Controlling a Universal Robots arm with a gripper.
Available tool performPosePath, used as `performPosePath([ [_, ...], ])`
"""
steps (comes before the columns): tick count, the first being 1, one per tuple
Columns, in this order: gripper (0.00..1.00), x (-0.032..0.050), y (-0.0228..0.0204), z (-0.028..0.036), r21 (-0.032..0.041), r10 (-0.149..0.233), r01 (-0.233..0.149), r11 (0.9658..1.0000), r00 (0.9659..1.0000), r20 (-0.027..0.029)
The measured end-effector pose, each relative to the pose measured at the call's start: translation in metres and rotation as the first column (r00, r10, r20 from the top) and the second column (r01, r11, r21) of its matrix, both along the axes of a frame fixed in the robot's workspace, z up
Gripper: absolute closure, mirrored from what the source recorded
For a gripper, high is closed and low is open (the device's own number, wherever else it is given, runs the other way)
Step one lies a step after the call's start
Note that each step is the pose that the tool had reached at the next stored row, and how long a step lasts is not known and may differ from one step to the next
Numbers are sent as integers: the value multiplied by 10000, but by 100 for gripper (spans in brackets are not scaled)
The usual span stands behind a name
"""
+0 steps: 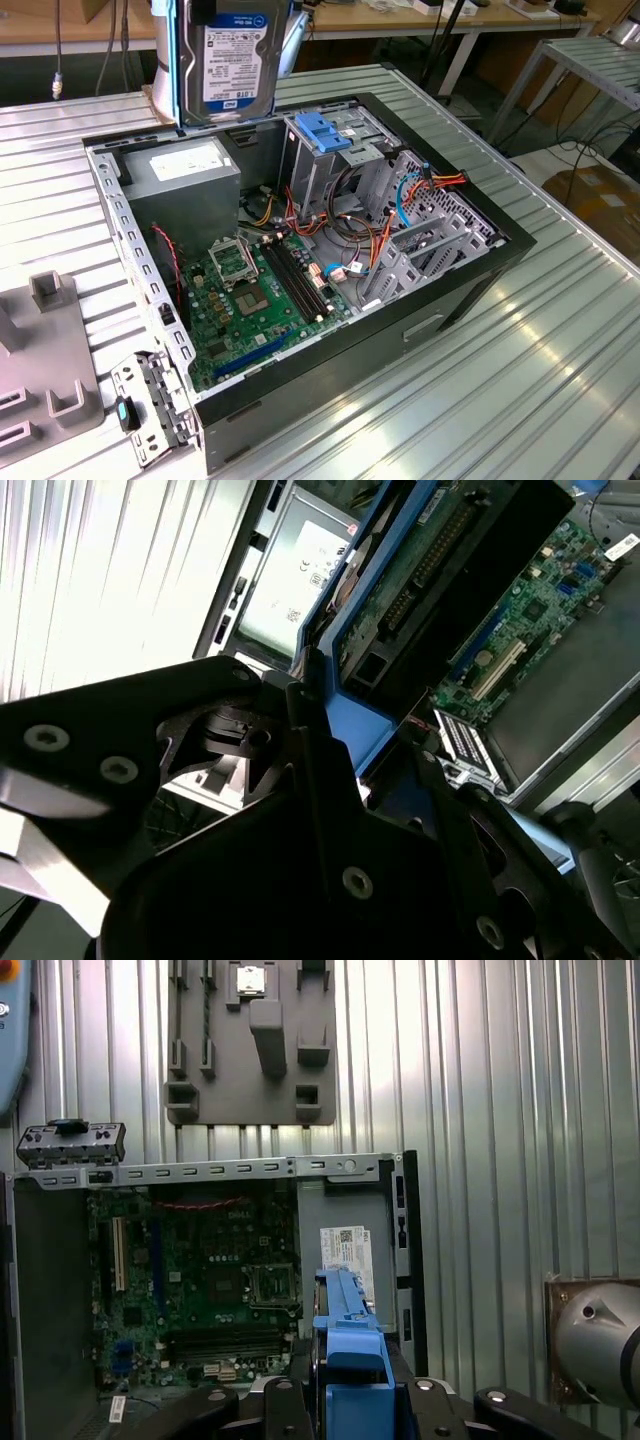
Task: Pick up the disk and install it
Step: 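Pick up the disk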
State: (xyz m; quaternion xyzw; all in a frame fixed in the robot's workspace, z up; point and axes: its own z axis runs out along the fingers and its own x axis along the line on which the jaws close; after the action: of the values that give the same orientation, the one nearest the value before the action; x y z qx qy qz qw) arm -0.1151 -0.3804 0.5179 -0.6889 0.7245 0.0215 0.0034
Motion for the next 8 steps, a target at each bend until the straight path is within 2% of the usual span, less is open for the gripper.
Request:
performPosePath([
  [4, 63, 5, -28, -2, 0, 0, 0, 10000, 10000, 0],
  [8, 63, 5, -37, -2, -2, -1, 1, 10000, 10000, -1],
])
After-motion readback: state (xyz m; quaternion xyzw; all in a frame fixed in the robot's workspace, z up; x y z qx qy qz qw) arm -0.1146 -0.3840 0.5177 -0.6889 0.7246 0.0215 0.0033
